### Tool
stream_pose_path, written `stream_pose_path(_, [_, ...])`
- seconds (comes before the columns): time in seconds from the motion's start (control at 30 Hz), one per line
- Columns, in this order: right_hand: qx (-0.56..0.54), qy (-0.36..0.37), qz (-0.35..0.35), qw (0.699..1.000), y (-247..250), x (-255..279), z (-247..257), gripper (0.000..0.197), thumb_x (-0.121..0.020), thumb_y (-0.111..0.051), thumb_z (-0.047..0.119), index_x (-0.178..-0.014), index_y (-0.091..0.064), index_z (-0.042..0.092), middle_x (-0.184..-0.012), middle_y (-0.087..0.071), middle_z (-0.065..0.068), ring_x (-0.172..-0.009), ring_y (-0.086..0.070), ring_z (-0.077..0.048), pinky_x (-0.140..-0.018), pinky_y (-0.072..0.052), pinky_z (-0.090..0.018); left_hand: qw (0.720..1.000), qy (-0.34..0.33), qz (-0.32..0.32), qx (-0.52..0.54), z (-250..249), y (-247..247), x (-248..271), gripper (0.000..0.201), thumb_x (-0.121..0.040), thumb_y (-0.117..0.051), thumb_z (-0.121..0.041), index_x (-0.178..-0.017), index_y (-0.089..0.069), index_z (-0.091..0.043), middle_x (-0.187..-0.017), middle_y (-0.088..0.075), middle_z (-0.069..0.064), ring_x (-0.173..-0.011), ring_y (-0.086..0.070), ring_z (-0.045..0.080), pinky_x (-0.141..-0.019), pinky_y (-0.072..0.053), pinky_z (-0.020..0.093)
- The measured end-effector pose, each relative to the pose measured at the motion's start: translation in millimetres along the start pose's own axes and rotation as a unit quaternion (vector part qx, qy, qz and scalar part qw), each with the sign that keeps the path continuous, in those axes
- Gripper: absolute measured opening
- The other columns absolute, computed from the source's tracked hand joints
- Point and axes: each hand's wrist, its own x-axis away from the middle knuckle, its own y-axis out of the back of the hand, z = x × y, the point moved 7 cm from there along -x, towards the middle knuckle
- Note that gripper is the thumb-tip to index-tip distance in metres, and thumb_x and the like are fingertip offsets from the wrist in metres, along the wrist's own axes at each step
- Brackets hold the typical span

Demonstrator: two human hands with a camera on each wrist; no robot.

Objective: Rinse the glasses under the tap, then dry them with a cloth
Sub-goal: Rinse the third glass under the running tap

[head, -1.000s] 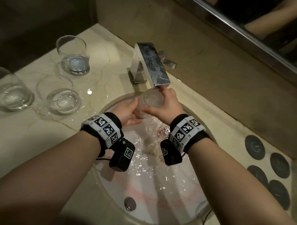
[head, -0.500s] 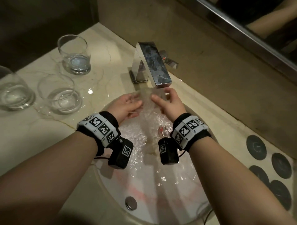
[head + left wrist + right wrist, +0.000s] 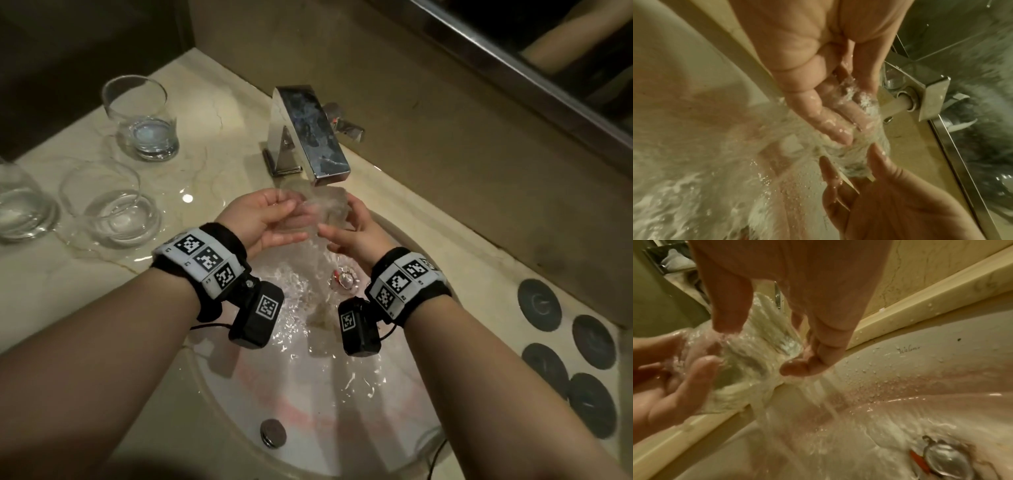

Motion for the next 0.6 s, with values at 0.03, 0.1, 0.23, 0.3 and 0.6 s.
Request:
stream_pose_path(0.03, [0.001,0.006,0.002,1.0,0,-1,1,0.084,-0.077,-0.075,0.013,-0.143,-0.027,0.033,-0.14,-0.041,-0.004,-0.115,-0.054,-0.023,-0.078,-0.051,-0.031,1.0,0.005,-0.002,0.003,-1,0,0,0.015,-0.095,-0.044,-0.003,-0.091,-0.058,-0.008,-0.081,-0.072,0.005,-0.077,-0.071,0.014,-0.071,-0.059,0.033])
stream_pose_path(0.1, [0.001,0.027,0.011,1.0,-2,0,6,0.082,-0.079,-0.073,0.011,-0.142,-0.028,0.039,-0.144,-0.036,-0.003,-0.116,-0.054,-0.024,-0.079,-0.053,-0.032,1.0,0.014,-0.004,0.005,-2,1,-1,0.016,-0.095,-0.044,-0.004,-0.09,-0.058,-0.009,-0.082,-0.071,0.005,-0.076,-0.071,0.012,-0.068,-0.059,0.031])
stream_pose_path(0.23, [0.016,0.038,0.003,0.999,-4,1,11,0.057,-0.083,-0.07,0.016,-0.131,-0.042,0.027,-0.132,-0.05,-0.008,-0.098,-0.063,-0.024,-0.072,-0.051,-0.029,1.0,0.021,-0.006,0.022,-5,2,0,0.011,-0.092,-0.049,-0.006,-0.095,-0.059,-0.008,-0.084,-0.072,0.005,-0.077,-0.071,0.01,-0.063,-0.058,0.024])
stream_pose_path(0.3, [-0.021,-0.004,0.003,1.0,-7,-1,7,0.051,-0.085,-0.067,0.026,-0.129,-0.043,0.016,-0.123,-0.057,-0.016,-0.08,-0.065,-0.023,-0.066,-0.052,-0.028,1.0,0.021,-0.006,0.007,-7,3,0,0.015,-0.087,-0.054,-0.002,-0.1,-0.06,-0.008,-0.088,-0.071,0.006,-0.077,-0.07,0.01,-0.062,-0.058,0.022])
stream_pose_path(0.6, [-0.033,-0.107,0.024,0.993,-15,-1,2,0.075,-0.089,-0.025,0.07,-0.125,-0.055,0.012,-0.109,-0.065,-0.013,-0.085,-0.067,-0.022,-0.065,-0.054,-0.027,0.988,-0.002,0.014,-0.155,-9,-3,-1,0.011,-0.086,-0.056,0.0,-0.088,-0.059,-0.011,-0.079,-0.074,0.0,-0.075,-0.069,0.009,-0.065,-0.055,0.018])
